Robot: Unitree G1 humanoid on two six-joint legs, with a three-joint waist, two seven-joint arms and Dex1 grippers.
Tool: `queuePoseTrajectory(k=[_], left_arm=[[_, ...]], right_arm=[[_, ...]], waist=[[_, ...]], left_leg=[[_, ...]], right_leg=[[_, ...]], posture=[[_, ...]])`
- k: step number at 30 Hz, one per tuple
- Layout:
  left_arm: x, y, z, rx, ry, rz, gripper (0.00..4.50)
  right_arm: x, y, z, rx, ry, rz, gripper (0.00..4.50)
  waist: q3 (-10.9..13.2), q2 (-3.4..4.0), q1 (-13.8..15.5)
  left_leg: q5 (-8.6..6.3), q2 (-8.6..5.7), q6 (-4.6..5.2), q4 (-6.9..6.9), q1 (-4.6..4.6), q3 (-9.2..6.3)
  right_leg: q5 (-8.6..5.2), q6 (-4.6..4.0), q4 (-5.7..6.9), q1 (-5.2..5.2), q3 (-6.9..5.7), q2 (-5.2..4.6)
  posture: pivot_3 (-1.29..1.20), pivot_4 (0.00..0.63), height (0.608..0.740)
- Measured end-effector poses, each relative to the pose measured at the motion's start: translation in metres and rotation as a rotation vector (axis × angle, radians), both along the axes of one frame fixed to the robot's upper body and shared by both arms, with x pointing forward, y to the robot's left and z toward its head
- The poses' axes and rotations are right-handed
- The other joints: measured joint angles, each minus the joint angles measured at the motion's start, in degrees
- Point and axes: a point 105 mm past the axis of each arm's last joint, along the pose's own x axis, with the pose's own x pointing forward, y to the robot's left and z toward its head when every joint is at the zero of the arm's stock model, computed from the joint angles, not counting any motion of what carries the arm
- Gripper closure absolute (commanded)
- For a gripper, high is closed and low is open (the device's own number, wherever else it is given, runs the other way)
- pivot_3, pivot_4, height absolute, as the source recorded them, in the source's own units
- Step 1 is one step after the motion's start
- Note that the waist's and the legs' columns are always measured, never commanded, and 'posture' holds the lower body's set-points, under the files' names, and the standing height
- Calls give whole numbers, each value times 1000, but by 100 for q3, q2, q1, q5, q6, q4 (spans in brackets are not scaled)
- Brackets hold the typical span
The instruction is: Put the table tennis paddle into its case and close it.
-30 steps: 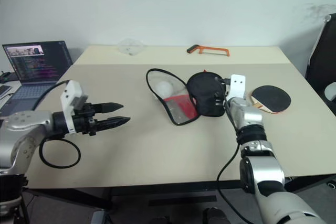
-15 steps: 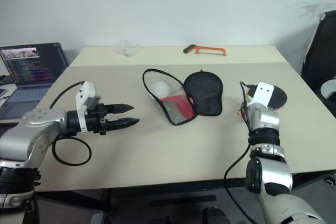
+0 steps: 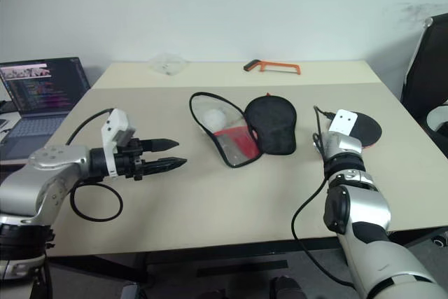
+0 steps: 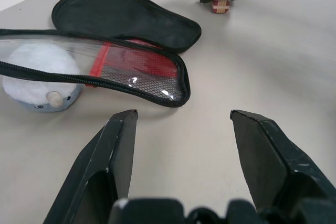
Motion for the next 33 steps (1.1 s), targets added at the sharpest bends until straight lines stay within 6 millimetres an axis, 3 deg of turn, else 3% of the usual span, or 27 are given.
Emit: queuePoseTrajectory(k=[6,8,12,16,19,21,23,29,33], left_arm=[[-2,0,-2,3,5,4,1422],[-2,1,-1,2,-2,6,1422],[-2,1,0,2,-3,7,1422],[-2,1,0,2,-3,8,1422],[-2,1,0,2,-3,9,1422],[-2,1,0,3,-2,9,1422],[-2,1,0,3,-2,10,1422],[-4,2,-5,4,11,24,1422],[-8,2,-6,3,15,26,1422]], right_arm=[[1,3,0,-11,1,3,2966],[2,4,1,-29,-1,15,3410],[5,9,6,-59,-25,50,3408],[17,33,30,-66,-101,142,3408],[26,62,57,-56,-176,237,3408],[31,91,73,-55,-229,335,3408],[32,117,79,-57,-259,417,3408],[28,157,54,-39,-212,560,3408],[26,157,41,-46,-182,562,3408]], waist=[[0,0,19],[0,0,11],[0,0,-12],[2,3,-64],[2,3,-84],[2,3,-89],[2,3,-83],[2,3,-17],[2,3,6]], left_leg=[[0,-1,0,0,-4,-9],[0,-1,0,0,-3,-7],[0,0,0,0,-3,-5],[0,9,0,0,-4,11],[0,26,0,-2,-4,27],[0,41,-1,-3,-4,30],[0,45,-1,-5,-4,25],[0,41,-3,-5,-15,23],[0,41,-6,-5,-23,21]], right_leg=[[0,0,-2,1,-2,0],[0,0,-2,0,-2,0],[0,0,-1,-1,-2,2],[0,0,2,-10,3,11],[3,-5,3,-20,13,28],[7,-12,3,-22,15,41],[6,-15,3,-23,13,47],[6,-15,-1,-29,13,44],[7,-15,-2,-37,12,40]], posture=[[0,150,740],[0,150,740],[0,150,740],[0,150,740],[0,150,740],[0,150,740],[0,150,740],[0,150,740],[0,150,740]])
